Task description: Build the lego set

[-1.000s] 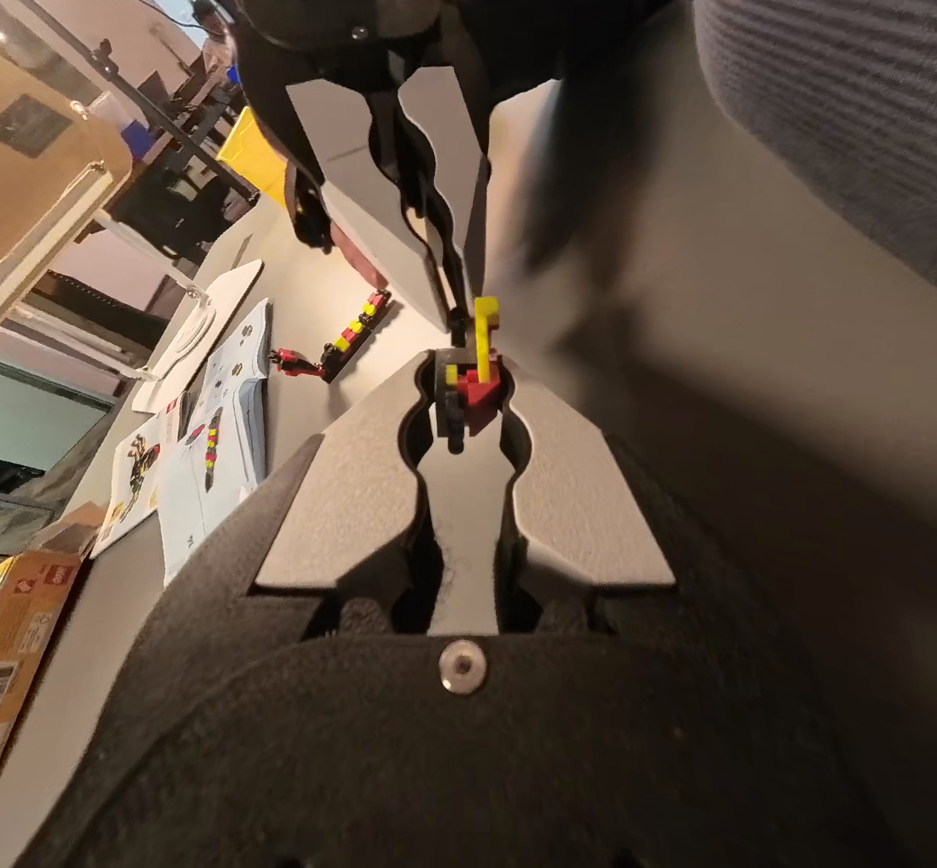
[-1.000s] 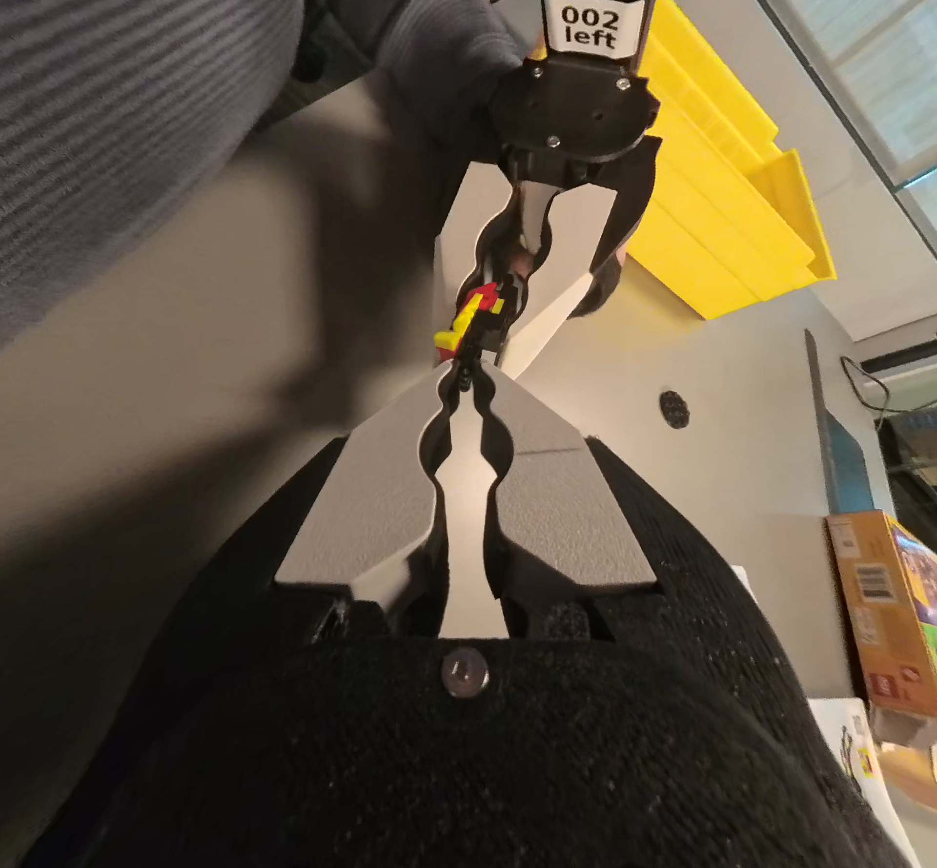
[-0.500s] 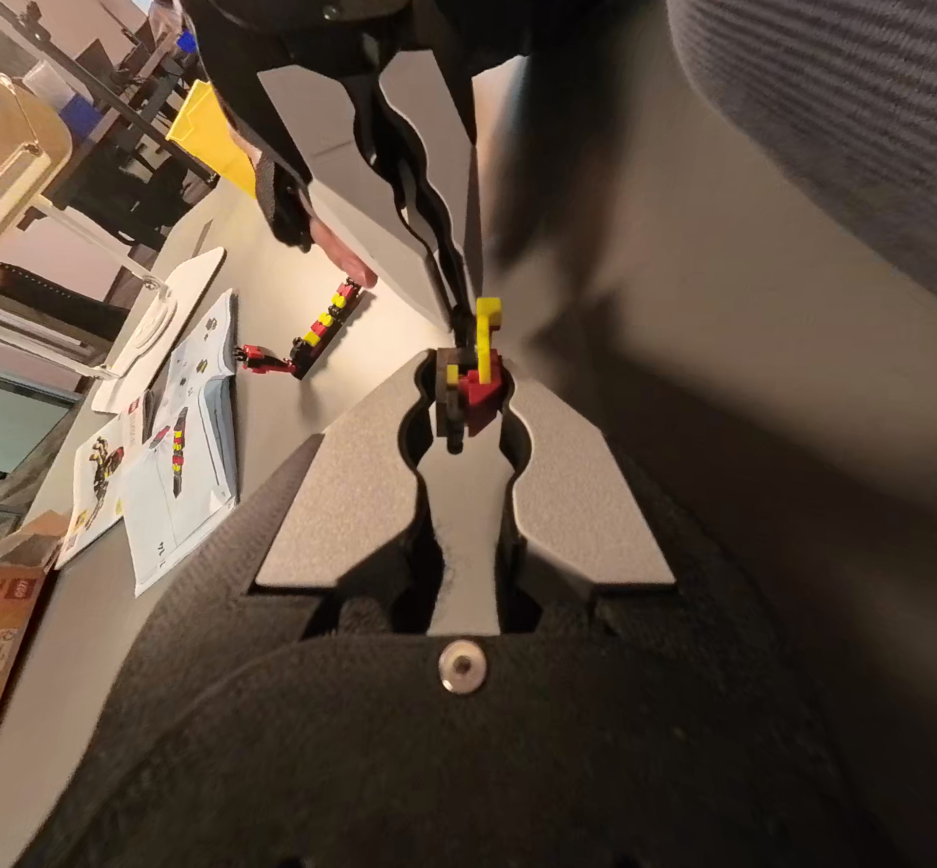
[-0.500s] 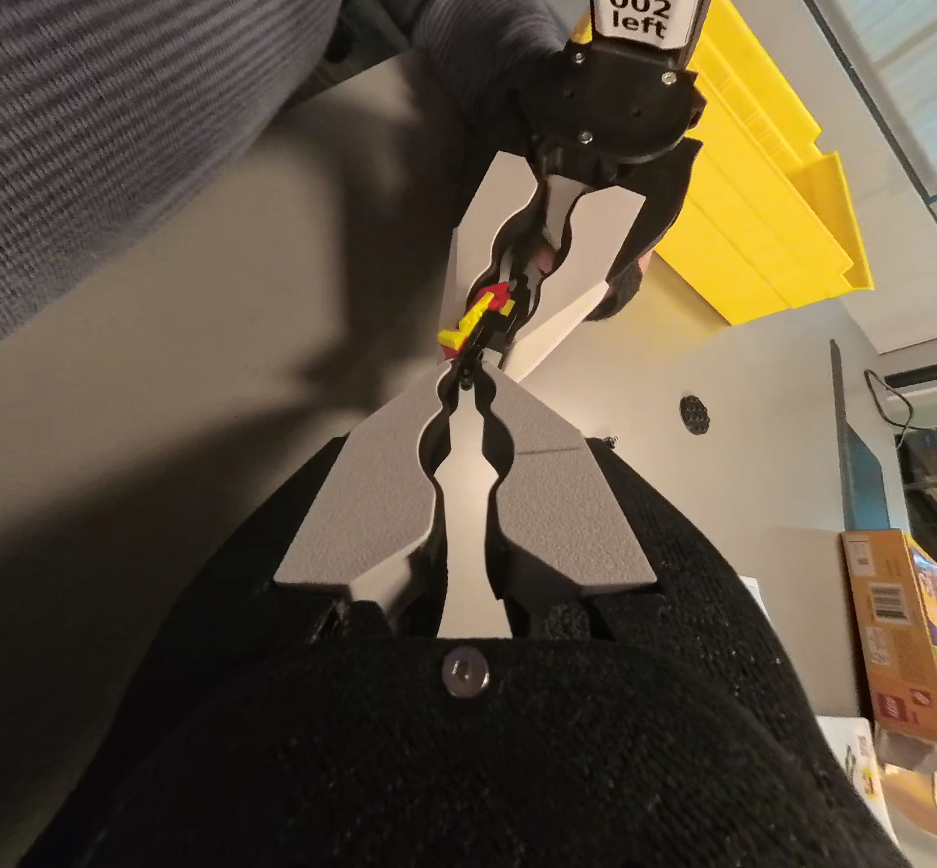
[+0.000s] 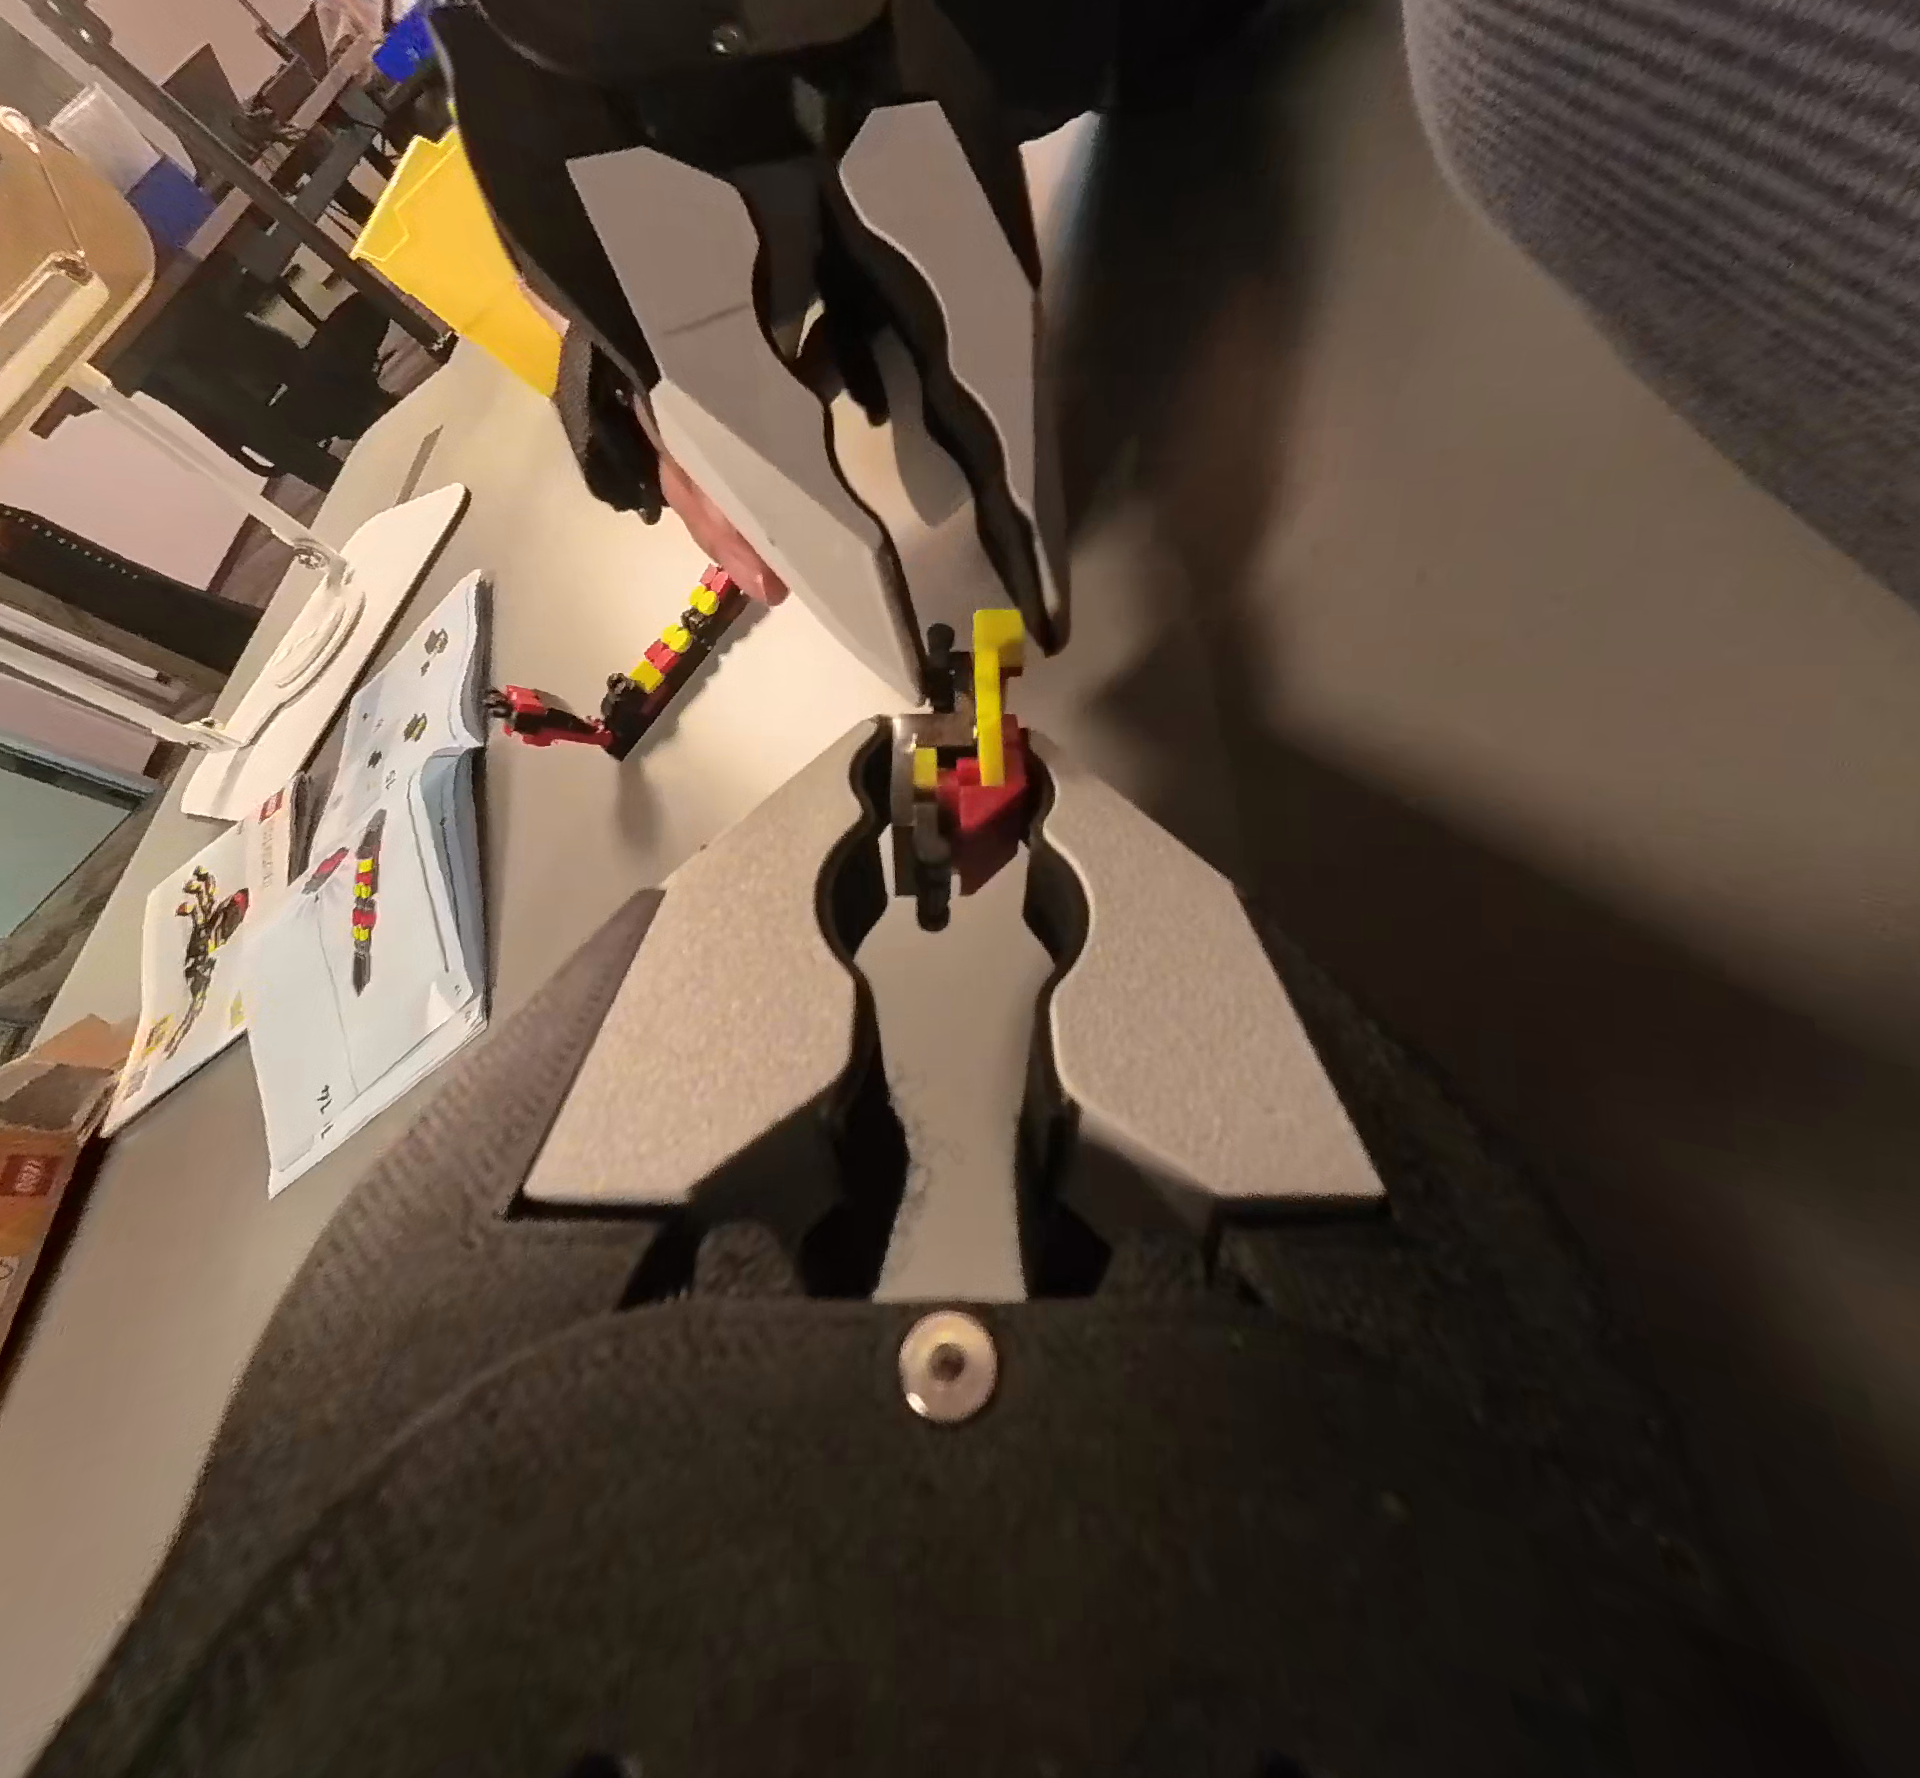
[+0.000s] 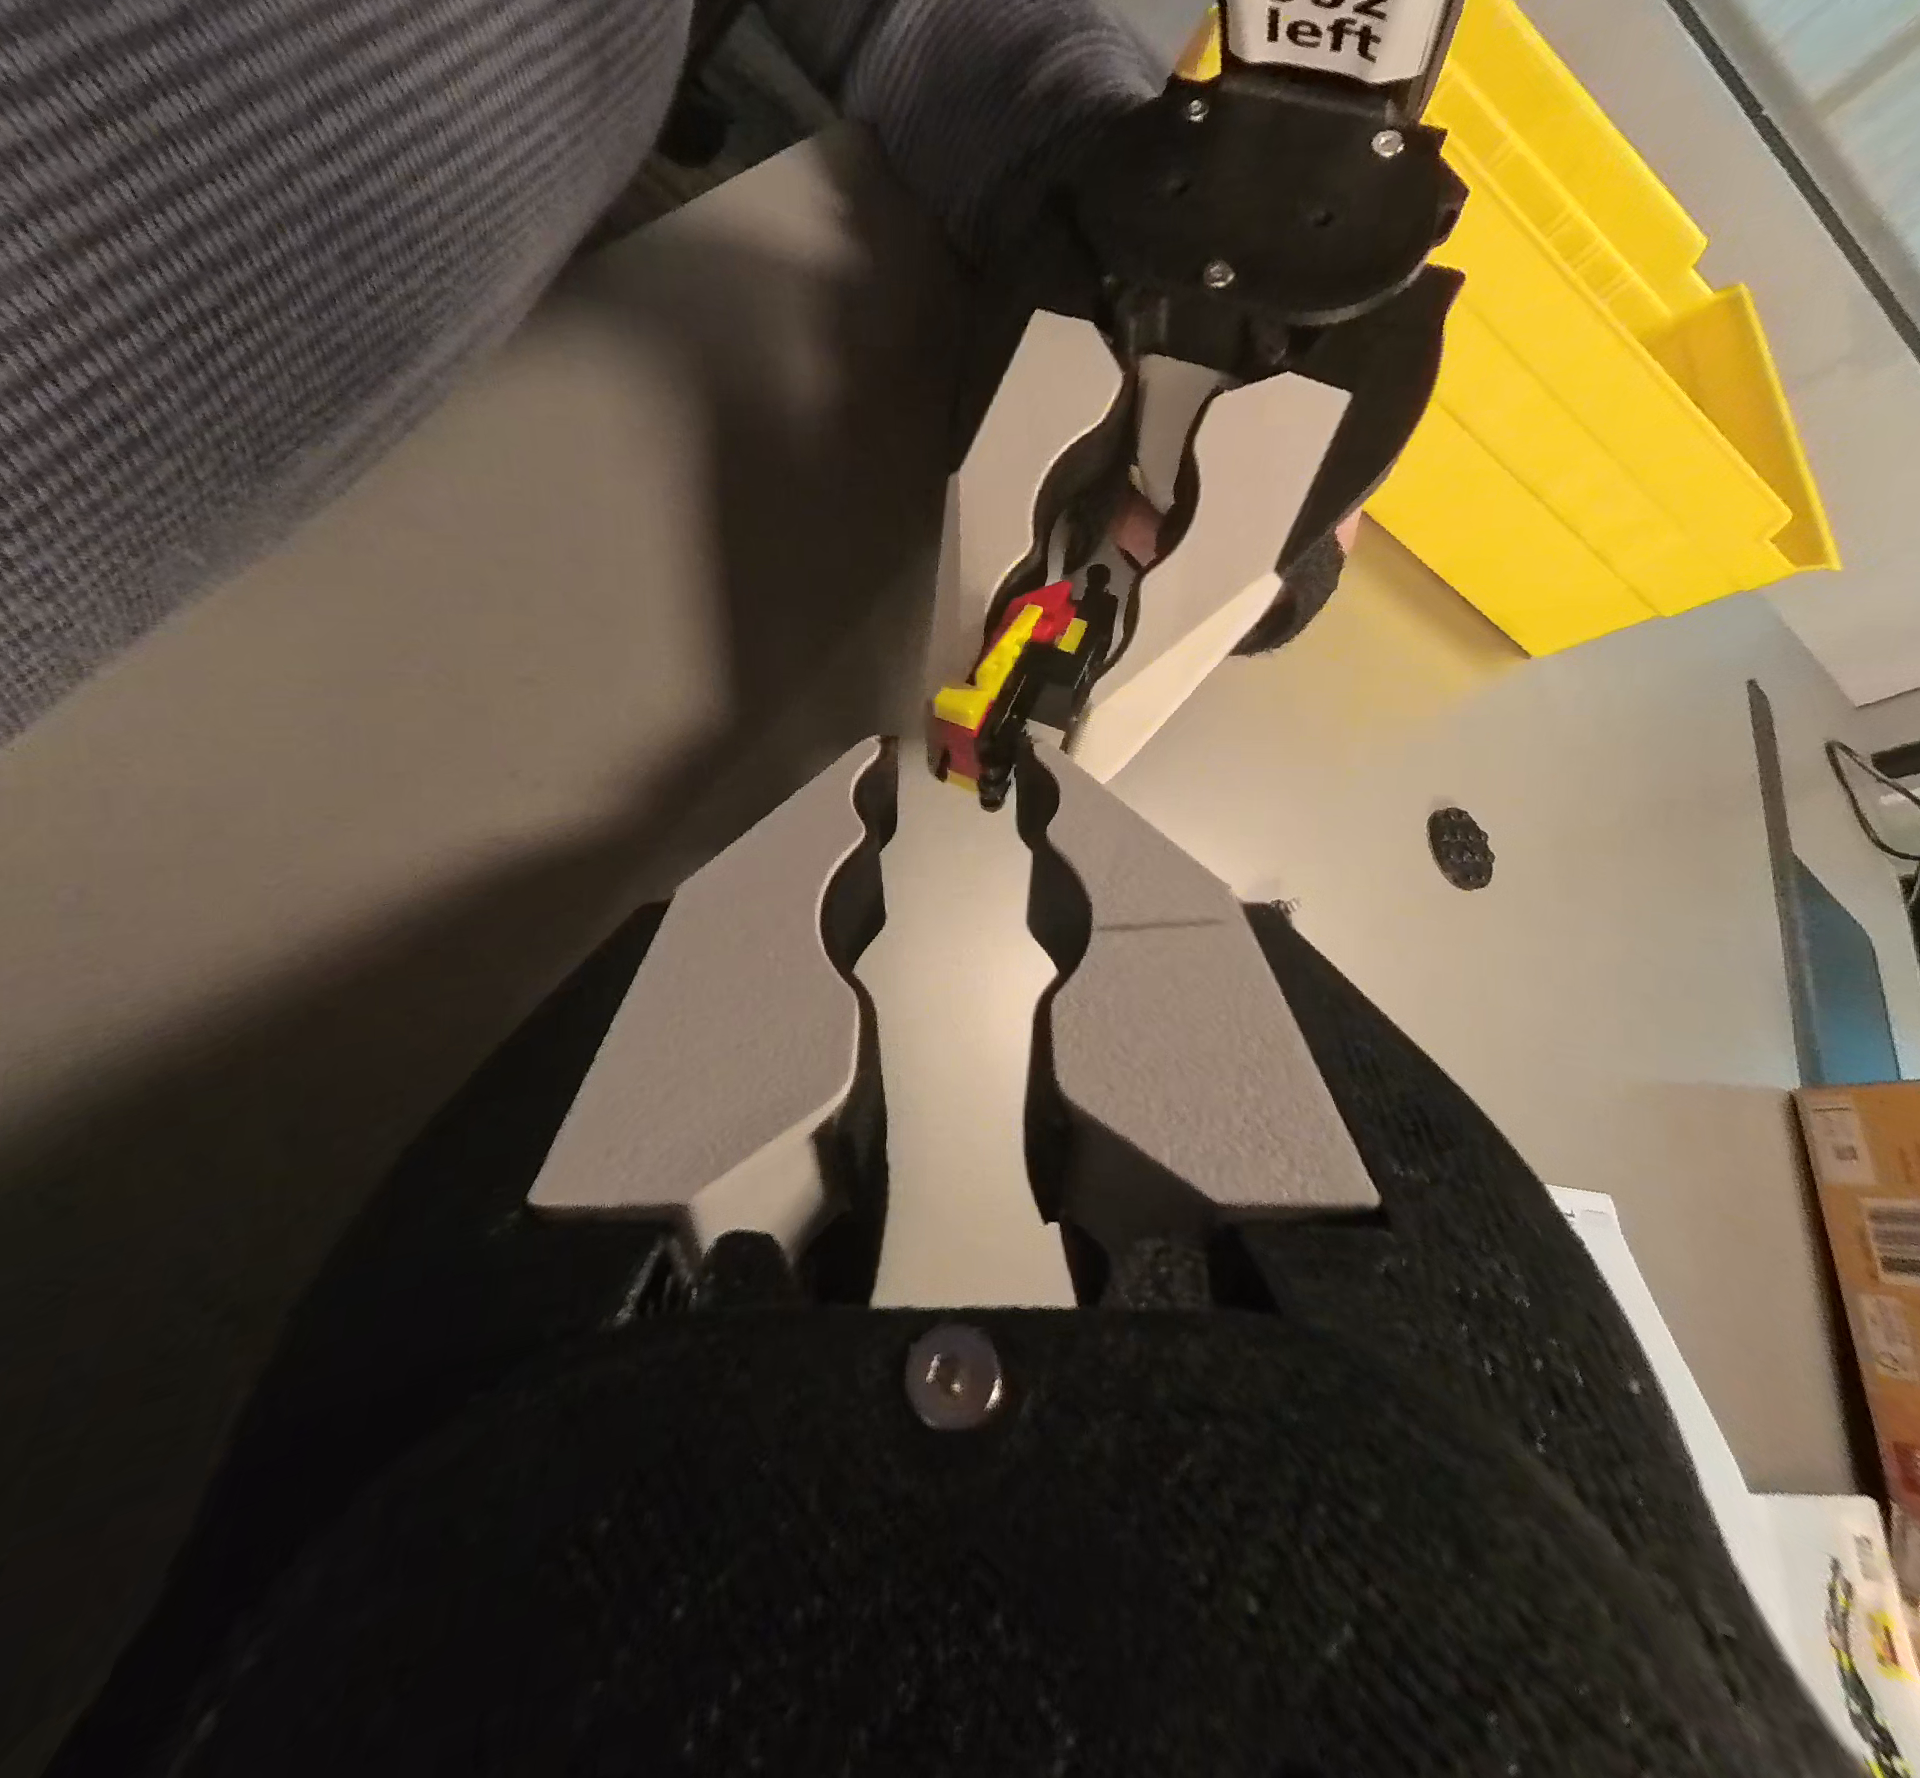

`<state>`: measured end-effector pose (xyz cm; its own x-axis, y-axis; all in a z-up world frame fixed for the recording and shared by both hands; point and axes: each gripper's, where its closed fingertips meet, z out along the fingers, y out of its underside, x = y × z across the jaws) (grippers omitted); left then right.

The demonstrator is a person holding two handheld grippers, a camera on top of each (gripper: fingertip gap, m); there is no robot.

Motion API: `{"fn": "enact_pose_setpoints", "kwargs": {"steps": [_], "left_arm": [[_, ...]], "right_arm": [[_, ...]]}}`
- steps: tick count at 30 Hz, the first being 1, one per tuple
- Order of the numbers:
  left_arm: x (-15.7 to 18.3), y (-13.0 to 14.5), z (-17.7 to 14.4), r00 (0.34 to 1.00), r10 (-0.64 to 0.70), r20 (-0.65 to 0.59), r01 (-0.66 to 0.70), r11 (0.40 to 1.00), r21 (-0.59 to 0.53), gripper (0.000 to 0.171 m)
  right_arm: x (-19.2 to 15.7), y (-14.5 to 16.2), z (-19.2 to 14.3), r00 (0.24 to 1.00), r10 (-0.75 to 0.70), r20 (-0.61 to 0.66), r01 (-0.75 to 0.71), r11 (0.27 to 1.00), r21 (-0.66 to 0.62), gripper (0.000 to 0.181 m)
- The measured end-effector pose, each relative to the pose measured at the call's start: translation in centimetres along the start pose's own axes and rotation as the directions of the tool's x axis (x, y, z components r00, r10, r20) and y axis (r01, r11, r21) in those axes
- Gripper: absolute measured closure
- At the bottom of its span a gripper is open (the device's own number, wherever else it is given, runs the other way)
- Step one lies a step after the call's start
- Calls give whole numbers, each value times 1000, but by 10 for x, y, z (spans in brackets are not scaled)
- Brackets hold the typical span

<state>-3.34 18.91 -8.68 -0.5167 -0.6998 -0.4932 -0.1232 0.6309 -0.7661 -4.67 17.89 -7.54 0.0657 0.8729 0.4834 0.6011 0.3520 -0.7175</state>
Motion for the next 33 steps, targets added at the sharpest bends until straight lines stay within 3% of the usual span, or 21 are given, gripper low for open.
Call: {"fn": "enact_pose_setpoints", "kwargs": {"steps": [12,18,33], "left_arm": [[-16,-1,-4,992,-108,60,106,994,28,151],[-18,0,-4,991,-118,63,117,993,20,151],[-15,0,-2,993,-107,48,106,994,18,151]], "right_arm": [[24,-1,-1,977,67,-204,-59,997,47,168],[25,0,1,969,113,-217,-99,992,73,167],[23,-1,2,971,65,-231,-50,996,72,170]]}}
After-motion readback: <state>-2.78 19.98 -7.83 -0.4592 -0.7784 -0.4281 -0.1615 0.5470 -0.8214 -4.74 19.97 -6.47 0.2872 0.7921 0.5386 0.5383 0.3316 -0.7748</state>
